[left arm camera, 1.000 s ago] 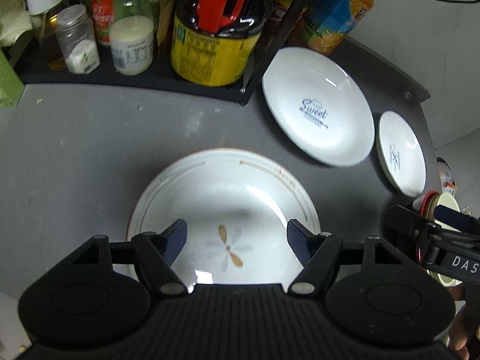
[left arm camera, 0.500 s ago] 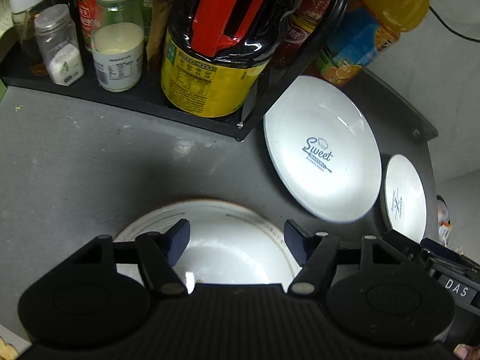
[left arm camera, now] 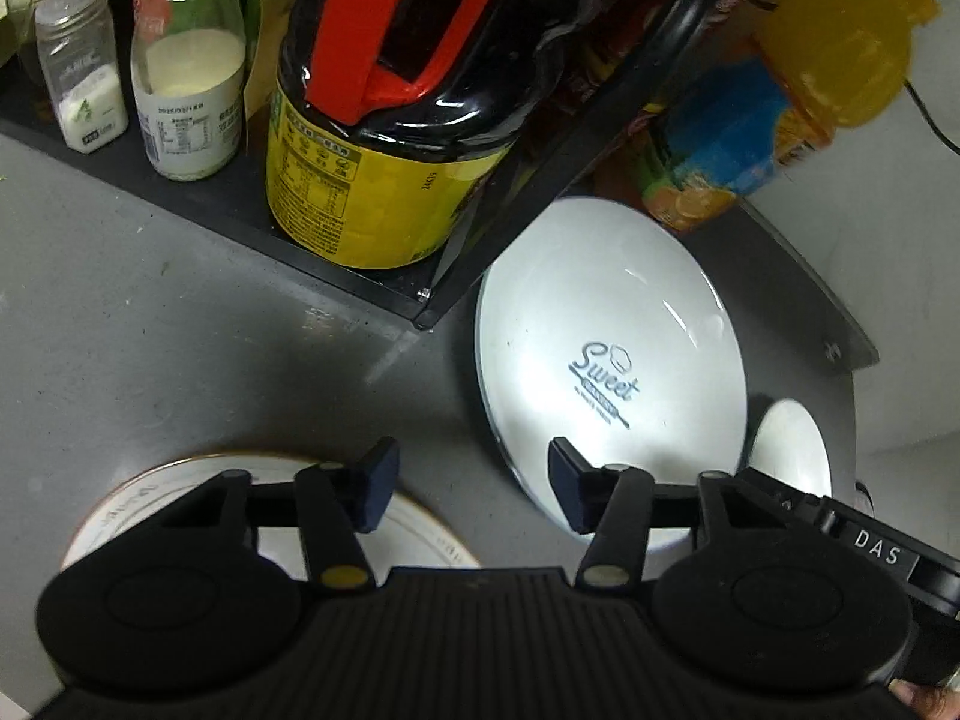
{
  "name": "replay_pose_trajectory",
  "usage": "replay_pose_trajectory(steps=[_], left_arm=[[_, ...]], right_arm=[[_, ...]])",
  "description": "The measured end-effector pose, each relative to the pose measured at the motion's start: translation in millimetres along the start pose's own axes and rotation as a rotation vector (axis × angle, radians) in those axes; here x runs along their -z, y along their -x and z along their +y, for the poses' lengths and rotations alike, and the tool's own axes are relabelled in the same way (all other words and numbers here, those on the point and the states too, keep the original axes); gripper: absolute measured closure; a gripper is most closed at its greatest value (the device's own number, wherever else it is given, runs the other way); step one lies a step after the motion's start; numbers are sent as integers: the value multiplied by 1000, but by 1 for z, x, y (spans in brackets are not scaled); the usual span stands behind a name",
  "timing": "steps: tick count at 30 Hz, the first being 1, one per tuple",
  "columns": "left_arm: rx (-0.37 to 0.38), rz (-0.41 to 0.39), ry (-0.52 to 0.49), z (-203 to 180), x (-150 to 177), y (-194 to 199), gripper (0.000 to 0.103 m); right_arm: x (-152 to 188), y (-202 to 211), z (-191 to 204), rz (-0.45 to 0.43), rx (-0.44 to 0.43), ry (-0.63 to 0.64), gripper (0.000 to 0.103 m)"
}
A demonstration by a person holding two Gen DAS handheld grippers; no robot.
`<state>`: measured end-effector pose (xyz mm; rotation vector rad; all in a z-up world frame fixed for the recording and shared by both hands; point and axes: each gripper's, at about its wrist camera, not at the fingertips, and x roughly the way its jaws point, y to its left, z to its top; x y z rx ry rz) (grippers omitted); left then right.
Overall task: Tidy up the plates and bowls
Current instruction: 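Move both grippers to the rim of the white 'Sweet' plate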
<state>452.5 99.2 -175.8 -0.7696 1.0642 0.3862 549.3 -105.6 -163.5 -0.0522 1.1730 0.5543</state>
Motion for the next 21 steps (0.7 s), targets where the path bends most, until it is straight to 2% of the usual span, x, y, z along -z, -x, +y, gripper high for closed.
replay_pose_trajectory(steps=[9,15,21], left_arm=[[-6,-14,128,2,-4,-21,66],[13,-34,184,1,-7,-30,80],[14,-28,222,2,-6,-41,85]], right_arm=[[-34,-26,-20,33,-43,8,47],[-45,-39,-29,51,-79,2,62],[-53,-55,-40,80,-94,-36,69]])
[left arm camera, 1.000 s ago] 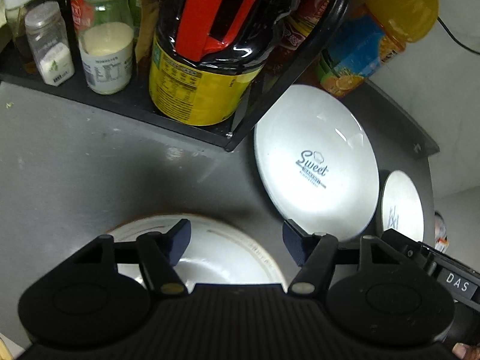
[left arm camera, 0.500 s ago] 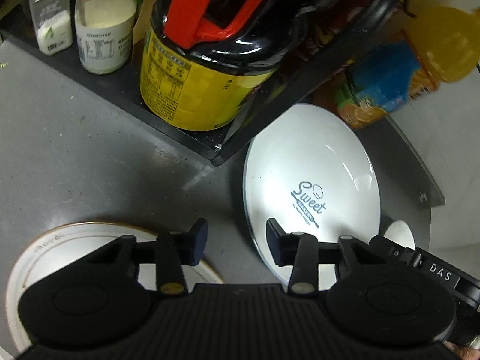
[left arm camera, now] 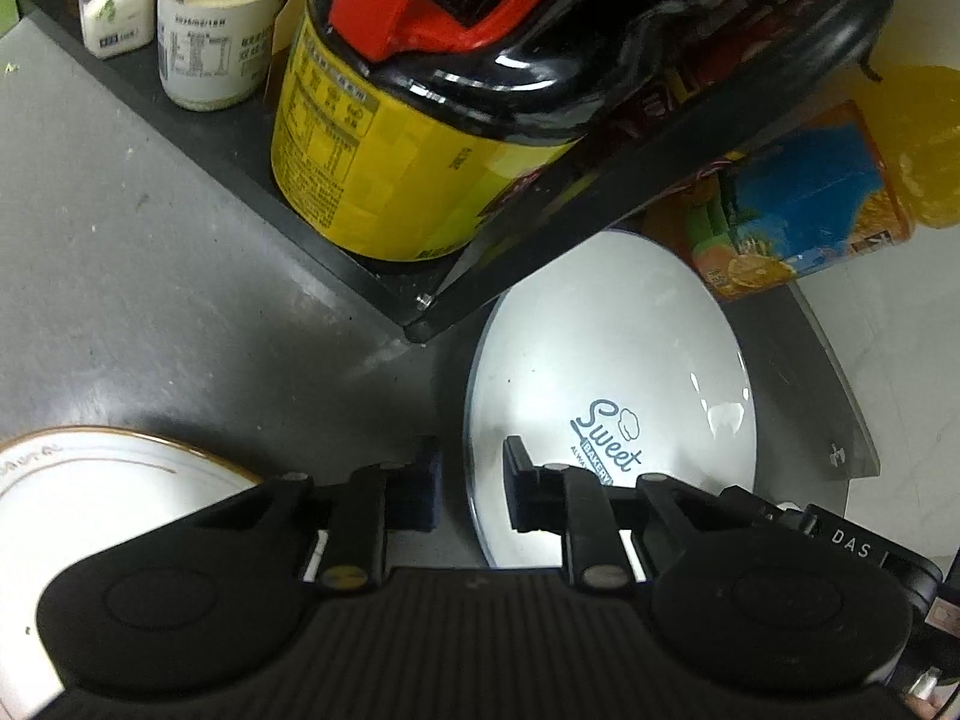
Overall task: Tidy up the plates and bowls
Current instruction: 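Move both grippers to the rim of the white 'Sweet' plate, then close both grippers on the 'Sweet' plate rim and lift it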
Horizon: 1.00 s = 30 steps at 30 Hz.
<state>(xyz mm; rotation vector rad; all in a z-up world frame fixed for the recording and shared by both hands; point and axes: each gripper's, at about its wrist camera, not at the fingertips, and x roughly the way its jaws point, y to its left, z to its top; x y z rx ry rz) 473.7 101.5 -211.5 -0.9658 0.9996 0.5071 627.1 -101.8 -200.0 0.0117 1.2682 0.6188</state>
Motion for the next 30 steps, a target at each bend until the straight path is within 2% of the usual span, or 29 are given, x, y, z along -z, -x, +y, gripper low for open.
replay_pose_trajectory(steps=[3,5,9,14,17,20,24,30], left_arm=[[-4,6,19,1,-1,-4,85],[-1,13,31,3,0,-7,85],[18,34,55,6,4,-13,91],[1,35,24,-3,6,-15,93],[22,17,13,-4,4,-6,94],[42,-10,-20,-8,0,7,94],[39,-7,-43,-9,-3,14,94],[54,9,-81,-5,0,23,94]], right_arm=[[-2,-7,-4,18,-10,-22,72],[-2,-12,-6,25,-30,-46,77],[1,-22,-10,54,-61,-94,82],[5,-18,-11,47,-53,-101,87],[9,-7,-10,16,-60,-88,90],[12,3,-15,-12,-109,-117,94],[20,14,-17,-38,-144,-141,95],[31,31,-11,-59,-127,-151,95]])
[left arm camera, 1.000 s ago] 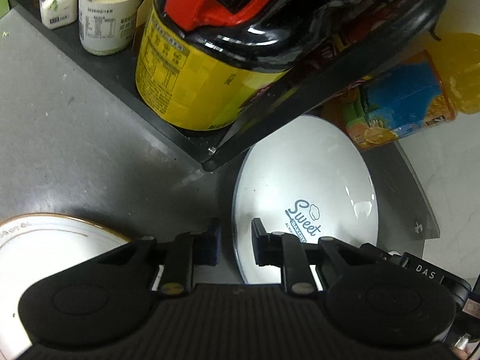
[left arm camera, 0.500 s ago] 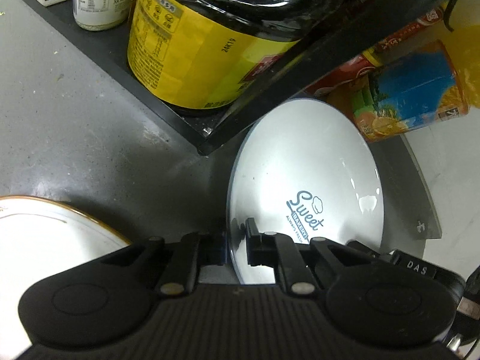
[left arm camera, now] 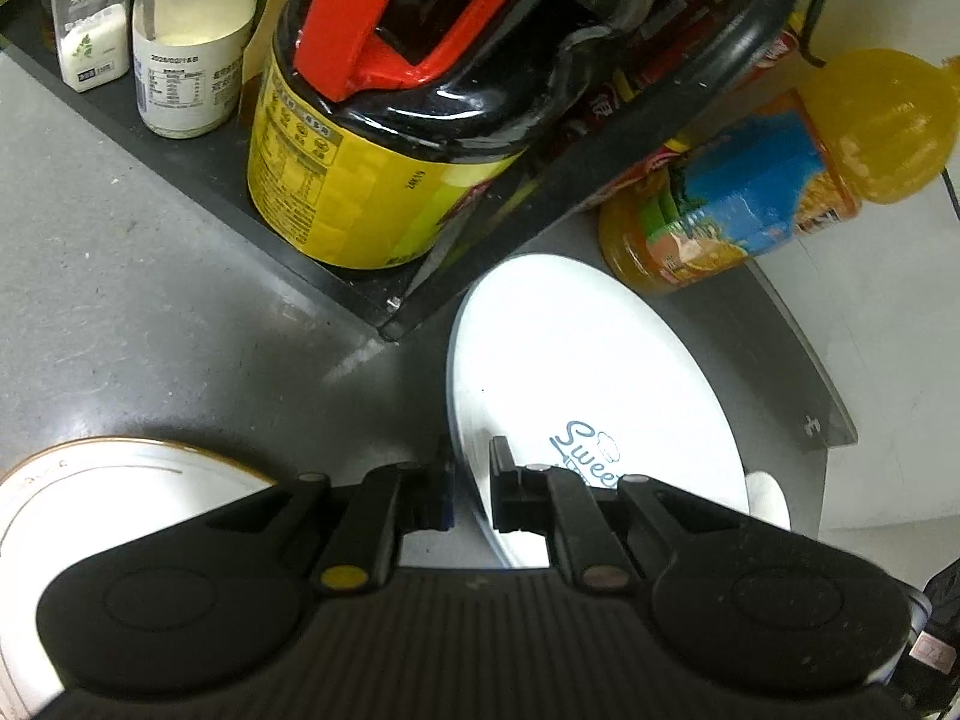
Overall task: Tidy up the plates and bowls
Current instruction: 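Close both grippers on the 'Sweet' plate rim and lift it, then carry the 'Sweet' plate with both grippers onto the flower-pattern plate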
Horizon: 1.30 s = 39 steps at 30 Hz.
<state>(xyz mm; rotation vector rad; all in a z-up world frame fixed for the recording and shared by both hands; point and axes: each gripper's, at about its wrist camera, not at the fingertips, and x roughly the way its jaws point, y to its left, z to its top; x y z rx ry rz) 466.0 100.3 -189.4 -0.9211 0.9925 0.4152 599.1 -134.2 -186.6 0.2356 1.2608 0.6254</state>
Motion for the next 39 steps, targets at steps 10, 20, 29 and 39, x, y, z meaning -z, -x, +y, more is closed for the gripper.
replay_pose_trajectory(steps=[10,20,29,39], left_arm=[[16,25,-64,2,5,28,94],[28,30,-118,19,10,56,94],[29,27,-141,47,17,81,94],[18,31,-149,74,23,97,94]], right_arm=[[25,30,13,-59,4,-49,94],[59,50,29,-102,-2,-70,93],[93,59,51,-117,-22,-64,92],[116,61,72,-102,-27,-31,91]])
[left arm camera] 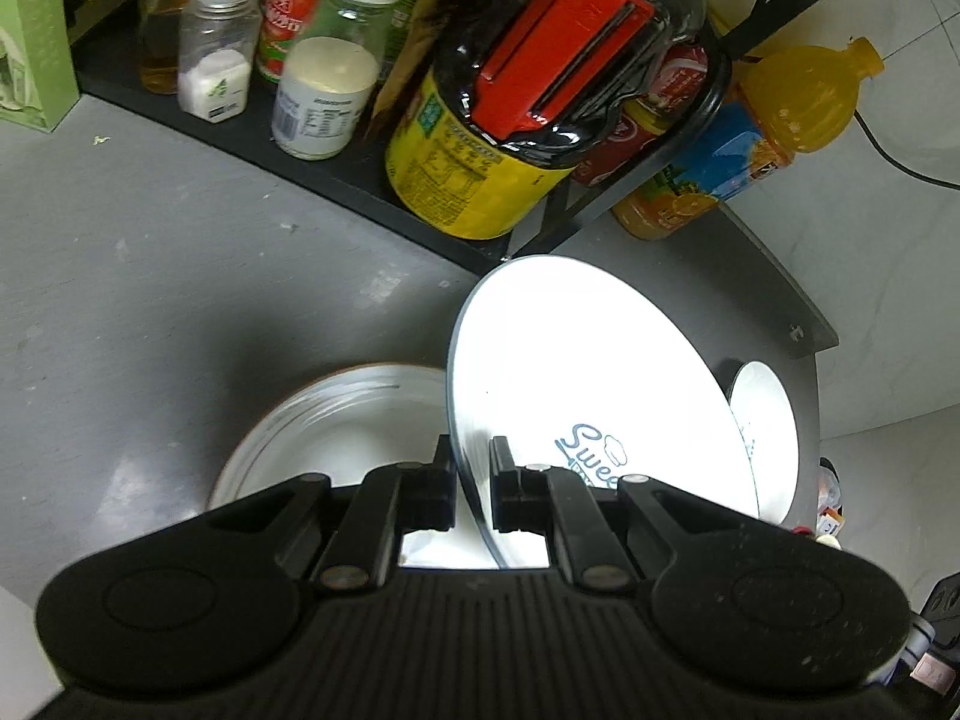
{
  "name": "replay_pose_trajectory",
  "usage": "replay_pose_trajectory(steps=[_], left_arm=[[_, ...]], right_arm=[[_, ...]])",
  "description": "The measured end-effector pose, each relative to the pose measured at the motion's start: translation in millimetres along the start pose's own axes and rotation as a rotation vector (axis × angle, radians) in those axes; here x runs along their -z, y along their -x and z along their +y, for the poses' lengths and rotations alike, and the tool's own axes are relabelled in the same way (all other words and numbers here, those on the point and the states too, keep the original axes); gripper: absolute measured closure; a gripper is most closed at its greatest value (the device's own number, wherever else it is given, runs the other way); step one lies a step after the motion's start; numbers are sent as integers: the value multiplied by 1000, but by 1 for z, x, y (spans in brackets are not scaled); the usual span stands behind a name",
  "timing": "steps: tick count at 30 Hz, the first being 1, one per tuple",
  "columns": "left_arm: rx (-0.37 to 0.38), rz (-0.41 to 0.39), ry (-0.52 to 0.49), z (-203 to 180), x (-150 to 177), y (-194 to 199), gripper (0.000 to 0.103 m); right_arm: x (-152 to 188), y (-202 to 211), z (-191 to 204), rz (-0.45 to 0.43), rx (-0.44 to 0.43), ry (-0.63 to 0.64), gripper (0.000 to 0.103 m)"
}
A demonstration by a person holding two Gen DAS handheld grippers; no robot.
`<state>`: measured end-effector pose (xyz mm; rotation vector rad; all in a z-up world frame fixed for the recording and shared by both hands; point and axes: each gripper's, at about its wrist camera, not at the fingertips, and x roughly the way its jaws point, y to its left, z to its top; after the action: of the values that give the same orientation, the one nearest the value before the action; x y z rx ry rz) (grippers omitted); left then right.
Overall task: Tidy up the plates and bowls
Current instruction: 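Carry the 'Sweet' plate with both grippers onto the flower-pattern plate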
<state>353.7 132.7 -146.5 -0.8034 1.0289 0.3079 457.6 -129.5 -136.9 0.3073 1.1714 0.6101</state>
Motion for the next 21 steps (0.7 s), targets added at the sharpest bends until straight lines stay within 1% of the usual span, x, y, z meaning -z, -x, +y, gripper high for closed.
replay_pose_trajectory(steps=[7,14,21], left_arm=[[3,19,9,17,12,7,94],[-21,52,-15,31,32,11,94],[-35,57,-17,42,40,16,93]], right_arm=[[15,3,12,10,5,33,91],[27,5,23,35,25,63,91],[36,5,32,49,39,92,91]])
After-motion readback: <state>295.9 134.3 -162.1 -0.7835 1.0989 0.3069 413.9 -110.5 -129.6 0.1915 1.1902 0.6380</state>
